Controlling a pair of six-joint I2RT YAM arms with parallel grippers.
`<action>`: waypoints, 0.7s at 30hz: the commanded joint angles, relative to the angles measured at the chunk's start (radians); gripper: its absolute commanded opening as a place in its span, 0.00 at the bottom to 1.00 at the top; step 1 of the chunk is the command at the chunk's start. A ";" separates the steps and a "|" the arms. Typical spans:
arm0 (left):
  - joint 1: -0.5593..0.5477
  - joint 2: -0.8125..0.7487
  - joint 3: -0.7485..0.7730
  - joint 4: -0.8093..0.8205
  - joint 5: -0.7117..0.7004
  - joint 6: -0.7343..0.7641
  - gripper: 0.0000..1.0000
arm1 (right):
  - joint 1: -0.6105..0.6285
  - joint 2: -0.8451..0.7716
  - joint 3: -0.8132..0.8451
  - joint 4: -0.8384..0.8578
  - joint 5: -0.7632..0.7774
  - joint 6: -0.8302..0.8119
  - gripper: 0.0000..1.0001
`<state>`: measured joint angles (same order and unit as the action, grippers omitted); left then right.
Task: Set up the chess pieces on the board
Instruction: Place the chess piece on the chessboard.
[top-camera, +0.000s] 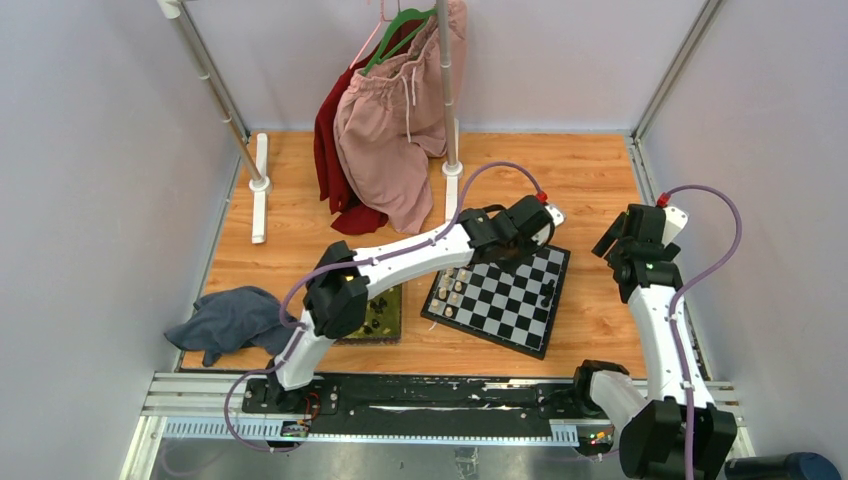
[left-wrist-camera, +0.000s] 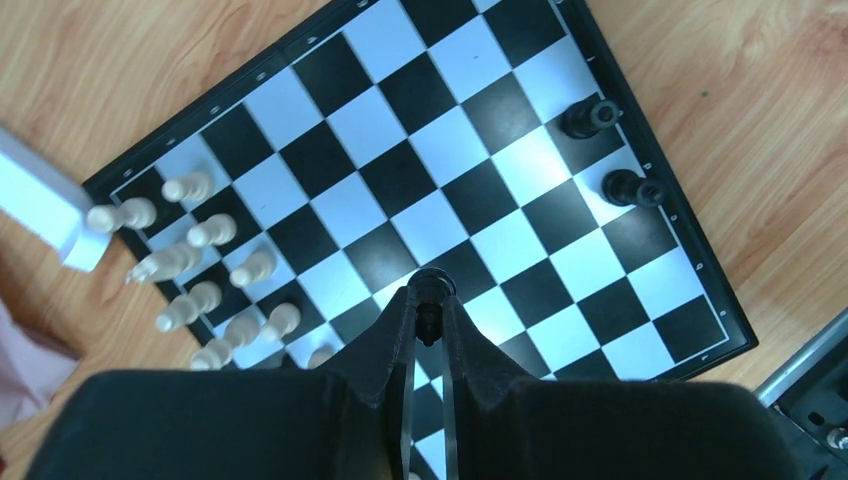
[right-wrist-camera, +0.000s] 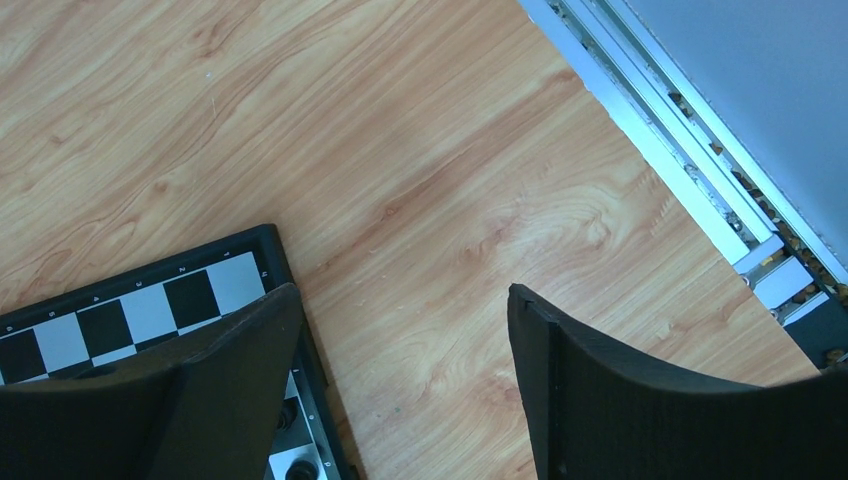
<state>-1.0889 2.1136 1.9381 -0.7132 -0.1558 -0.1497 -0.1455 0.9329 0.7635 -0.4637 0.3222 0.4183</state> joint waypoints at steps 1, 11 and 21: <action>-0.022 0.071 0.080 -0.008 0.057 0.048 0.00 | -0.024 0.020 0.009 0.000 -0.012 0.002 0.80; -0.035 0.169 0.111 -0.009 0.069 0.073 0.00 | -0.031 0.029 -0.016 0.019 -0.004 0.010 0.80; -0.036 0.228 0.128 -0.007 0.063 0.078 0.04 | -0.032 0.029 -0.024 0.021 -0.004 0.004 0.80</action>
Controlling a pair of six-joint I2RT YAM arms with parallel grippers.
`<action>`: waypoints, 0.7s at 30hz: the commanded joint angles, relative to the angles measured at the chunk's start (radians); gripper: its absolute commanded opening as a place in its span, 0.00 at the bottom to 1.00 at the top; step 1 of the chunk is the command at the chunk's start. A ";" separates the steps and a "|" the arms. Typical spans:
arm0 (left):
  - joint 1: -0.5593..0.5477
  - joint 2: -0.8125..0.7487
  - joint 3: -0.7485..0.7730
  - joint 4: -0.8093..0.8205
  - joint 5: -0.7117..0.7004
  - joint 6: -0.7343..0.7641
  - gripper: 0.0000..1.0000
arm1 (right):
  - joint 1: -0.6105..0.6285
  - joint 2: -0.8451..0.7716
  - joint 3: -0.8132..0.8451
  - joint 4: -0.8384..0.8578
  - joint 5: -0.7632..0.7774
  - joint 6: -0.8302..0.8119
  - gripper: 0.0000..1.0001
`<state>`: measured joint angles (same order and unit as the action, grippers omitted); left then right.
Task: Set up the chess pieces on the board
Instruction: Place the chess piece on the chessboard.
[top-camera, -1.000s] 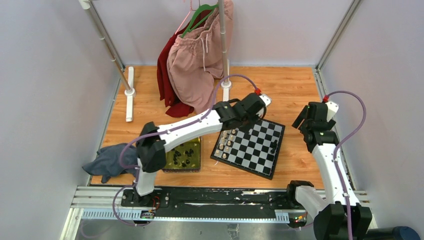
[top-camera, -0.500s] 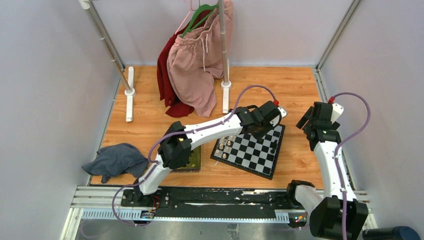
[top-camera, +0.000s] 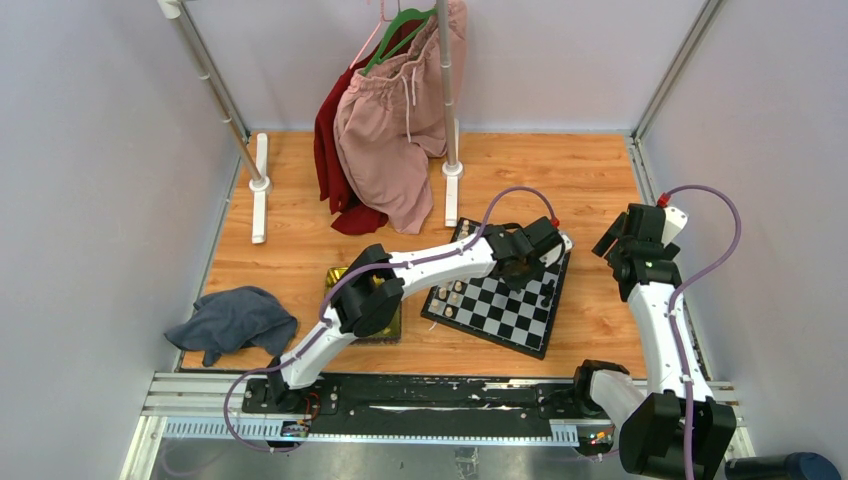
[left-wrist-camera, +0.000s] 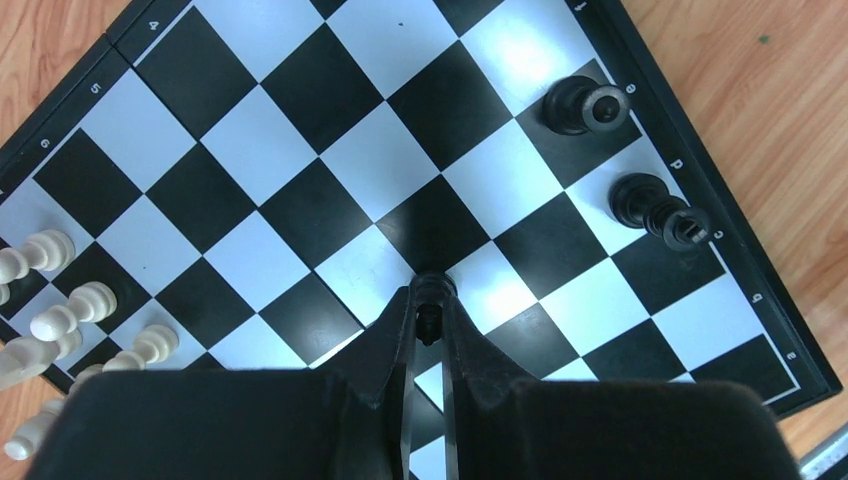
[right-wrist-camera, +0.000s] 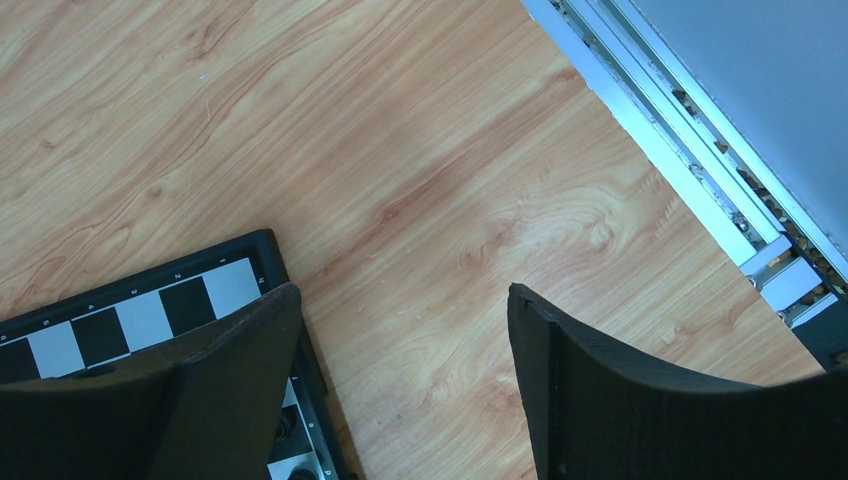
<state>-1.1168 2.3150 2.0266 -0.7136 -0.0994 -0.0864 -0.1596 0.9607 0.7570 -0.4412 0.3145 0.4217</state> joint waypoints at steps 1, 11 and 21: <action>-0.008 0.028 0.042 -0.007 0.003 0.014 0.08 | -0.017 0.000 -0.019 -0.002 0.004 0.000 0.80; -0.008 0.021 0.058 0.002 -0.024 0.001 0.54 | -0.018 -0.007 -0.018 -0.003 0.002 -0.015 0.80; -0.008 -0.108 0.045 -0.042 -0.156 -0.006 0.59 | -0.015 -0.007 0.017 -0.009 -0.075 -0.031 0.80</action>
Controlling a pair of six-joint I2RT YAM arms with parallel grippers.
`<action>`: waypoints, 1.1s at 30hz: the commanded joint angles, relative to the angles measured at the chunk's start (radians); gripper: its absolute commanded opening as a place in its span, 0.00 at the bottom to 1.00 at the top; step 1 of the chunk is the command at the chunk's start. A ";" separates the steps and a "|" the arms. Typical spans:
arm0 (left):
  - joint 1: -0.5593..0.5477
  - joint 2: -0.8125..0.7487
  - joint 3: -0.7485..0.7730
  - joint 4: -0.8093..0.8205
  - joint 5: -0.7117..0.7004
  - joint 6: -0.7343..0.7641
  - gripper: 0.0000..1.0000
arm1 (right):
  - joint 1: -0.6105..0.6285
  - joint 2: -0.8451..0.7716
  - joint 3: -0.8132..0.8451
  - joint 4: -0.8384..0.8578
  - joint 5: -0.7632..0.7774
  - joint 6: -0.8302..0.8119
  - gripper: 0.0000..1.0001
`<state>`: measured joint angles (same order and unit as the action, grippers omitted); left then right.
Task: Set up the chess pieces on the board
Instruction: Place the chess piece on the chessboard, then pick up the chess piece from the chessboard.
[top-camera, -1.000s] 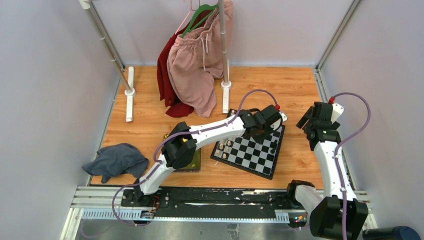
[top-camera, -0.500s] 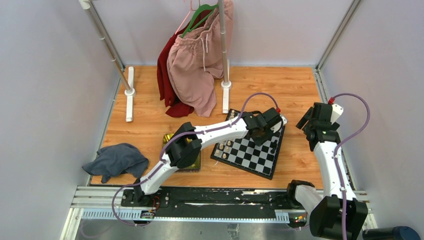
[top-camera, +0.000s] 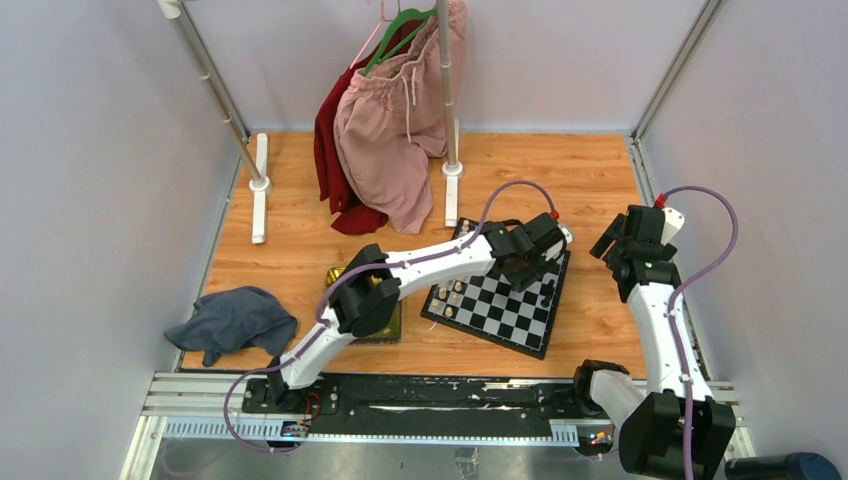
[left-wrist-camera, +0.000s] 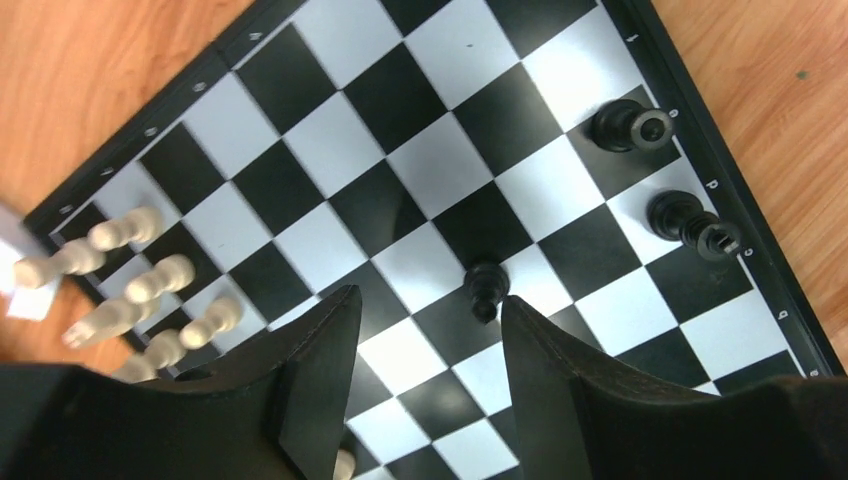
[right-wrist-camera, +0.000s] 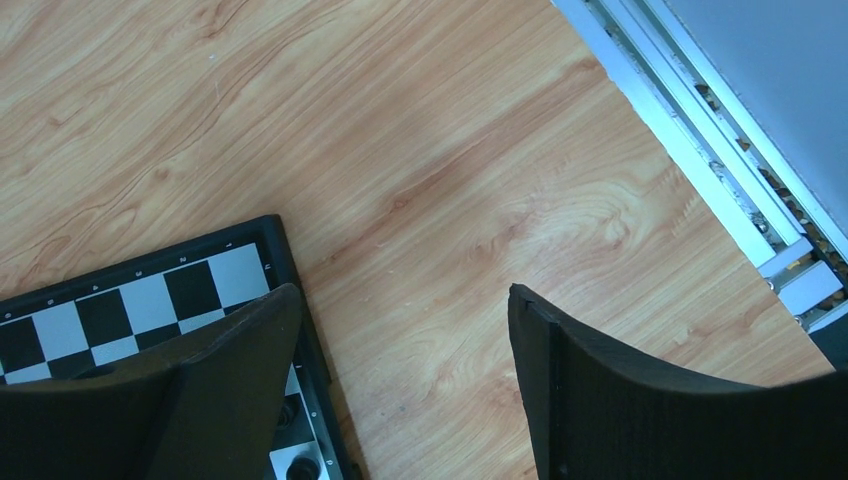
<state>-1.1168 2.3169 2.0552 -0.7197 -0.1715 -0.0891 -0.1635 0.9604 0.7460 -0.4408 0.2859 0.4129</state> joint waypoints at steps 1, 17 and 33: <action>-0.008 -0.132 0.009 -0.046 -0.109 -0.005 0.59 | -0.009 -0.006 0.033 -0.010 -0.056 -0.024 0.80; 0.053 -0.660 -0.528 -0.066 -0.327 -0.222 0.62 | 0.314 0.187 0.211 -0.078 -0.134 -0.163 0.78; 0.107 -0.957 -0.884 -0.111 -0.420 -0.438 0.62 | 0.608 0.299 0.220 -0.172 -0.111 -0.166 0.76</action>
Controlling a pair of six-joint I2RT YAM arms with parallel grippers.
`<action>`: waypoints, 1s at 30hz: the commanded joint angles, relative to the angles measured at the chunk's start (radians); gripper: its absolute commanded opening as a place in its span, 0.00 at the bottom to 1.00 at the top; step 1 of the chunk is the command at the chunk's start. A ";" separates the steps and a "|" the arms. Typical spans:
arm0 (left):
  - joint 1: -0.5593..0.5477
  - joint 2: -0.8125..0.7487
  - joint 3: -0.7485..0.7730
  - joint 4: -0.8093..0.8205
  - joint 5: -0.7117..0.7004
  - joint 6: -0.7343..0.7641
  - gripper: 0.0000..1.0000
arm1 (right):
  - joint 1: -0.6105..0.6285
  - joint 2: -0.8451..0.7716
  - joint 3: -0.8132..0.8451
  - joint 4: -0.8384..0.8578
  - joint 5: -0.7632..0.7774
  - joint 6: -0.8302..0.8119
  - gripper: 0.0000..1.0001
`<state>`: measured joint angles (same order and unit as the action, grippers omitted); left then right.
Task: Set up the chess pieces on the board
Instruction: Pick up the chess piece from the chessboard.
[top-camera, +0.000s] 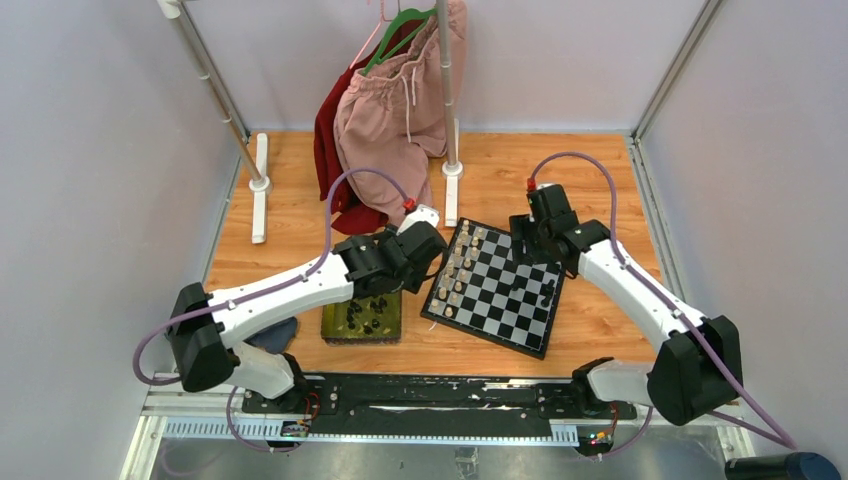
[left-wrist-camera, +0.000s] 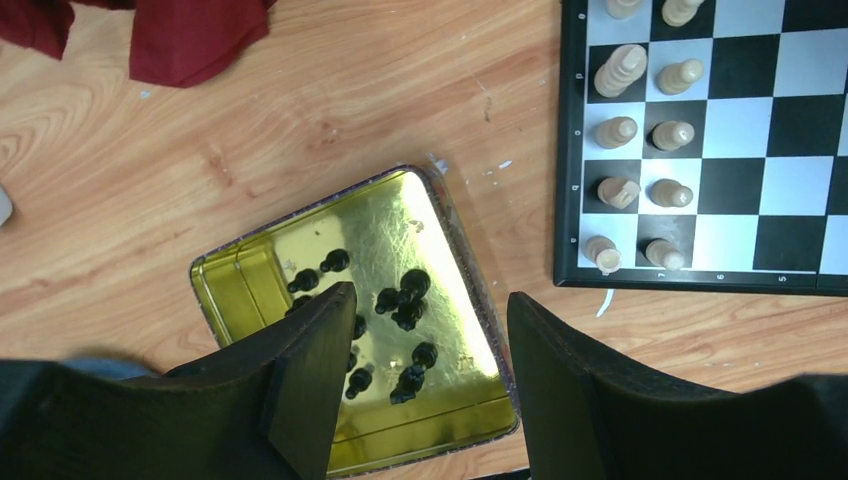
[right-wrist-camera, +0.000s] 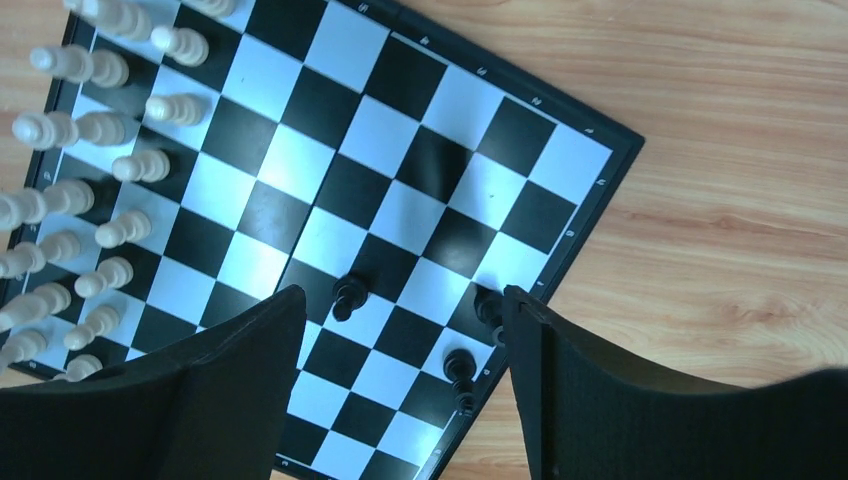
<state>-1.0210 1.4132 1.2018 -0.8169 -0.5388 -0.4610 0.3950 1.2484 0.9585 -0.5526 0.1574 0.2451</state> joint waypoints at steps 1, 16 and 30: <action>0.014 -0.065 -0.040 -0.018 -0.055 -0.071 0.62 | 0.060 0.012 0.001 -0.059 0.017 0.007 0.75; 0.025 -0.177 -0.161 -0.035 -0.074 -0.144 0.62 | 0.168 0.035 -0.102 -0.027 0.006 0.066 0.68; 0.031 -0.193 -0.188 -0.041 -0.082 -0.151 0.62 | 0.168 0.095 -0.123 0.023 -0.024 0.070 0.57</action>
<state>-0.9970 1.2366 1.0298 -0.8555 -0.5888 -0.5941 0.5488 1.3251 0.8421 -0.5411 0.1467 0.3027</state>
